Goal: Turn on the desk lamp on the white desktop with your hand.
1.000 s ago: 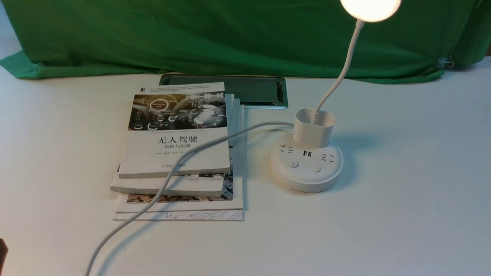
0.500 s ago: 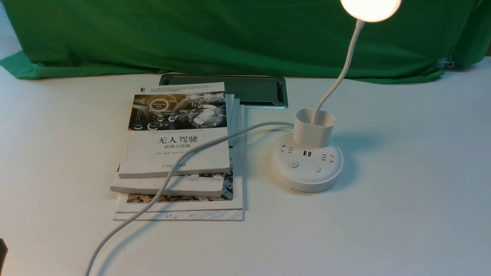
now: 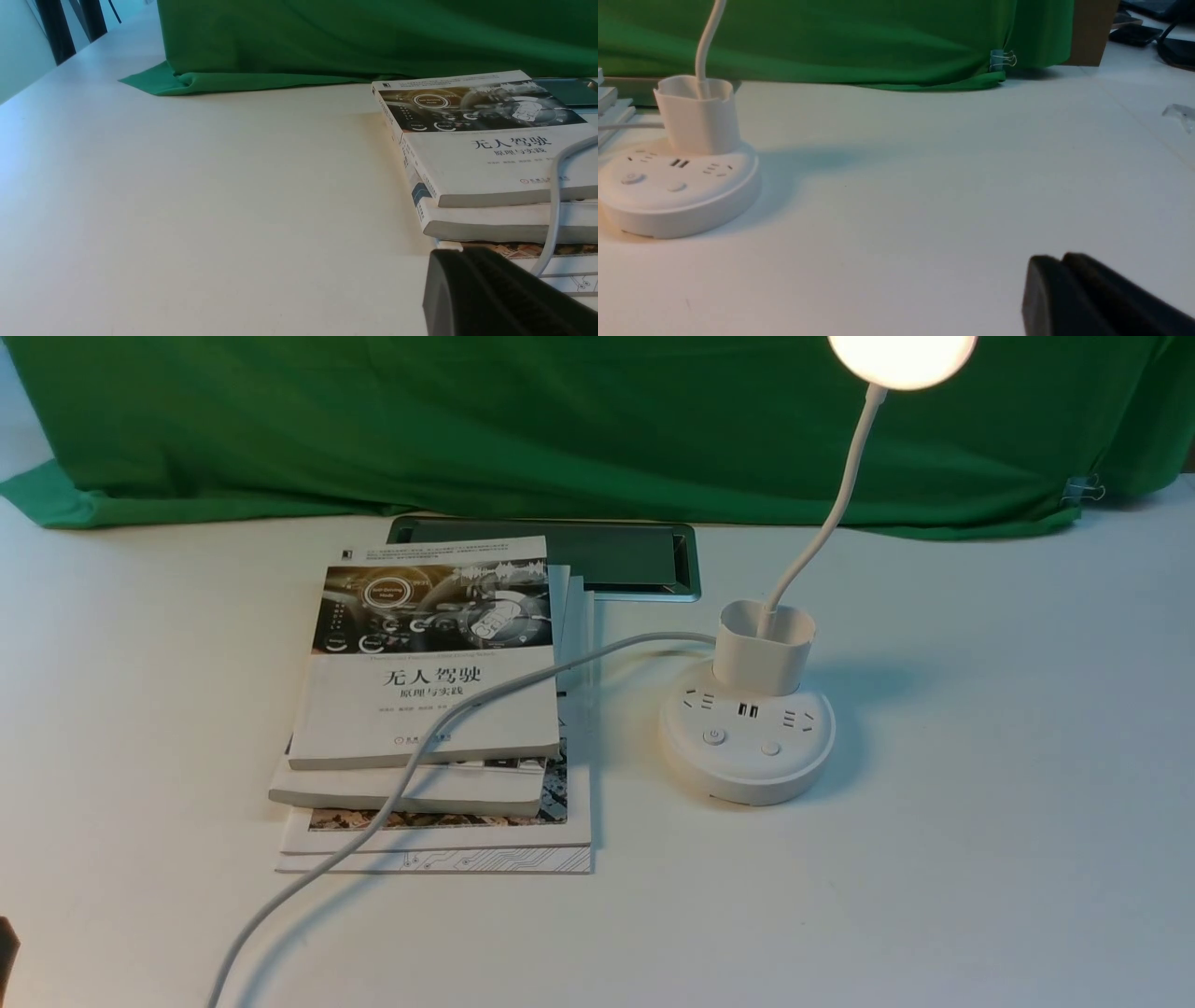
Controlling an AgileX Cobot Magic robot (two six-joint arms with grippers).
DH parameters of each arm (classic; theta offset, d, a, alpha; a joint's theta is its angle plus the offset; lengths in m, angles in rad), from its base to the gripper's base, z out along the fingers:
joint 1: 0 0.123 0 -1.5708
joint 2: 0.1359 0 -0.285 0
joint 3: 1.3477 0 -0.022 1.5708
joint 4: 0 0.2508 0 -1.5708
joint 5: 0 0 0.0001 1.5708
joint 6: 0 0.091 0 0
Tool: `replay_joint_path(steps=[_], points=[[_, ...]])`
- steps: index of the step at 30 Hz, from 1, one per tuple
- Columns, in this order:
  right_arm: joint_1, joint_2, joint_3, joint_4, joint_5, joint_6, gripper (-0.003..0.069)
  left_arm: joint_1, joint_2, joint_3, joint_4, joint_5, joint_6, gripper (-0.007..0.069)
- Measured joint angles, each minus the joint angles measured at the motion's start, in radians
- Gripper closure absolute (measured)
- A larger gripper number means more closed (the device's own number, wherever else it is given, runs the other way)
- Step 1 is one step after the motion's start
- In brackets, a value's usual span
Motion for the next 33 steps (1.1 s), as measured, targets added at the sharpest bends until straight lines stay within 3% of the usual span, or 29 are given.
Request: replay_joint_path(steps=[33], points=[[0.0,0.0,0.0,0.0,0.0,0.0,0.0477,0.0,0.0,0.0,0.0,0.0,0.0,0.0603]])
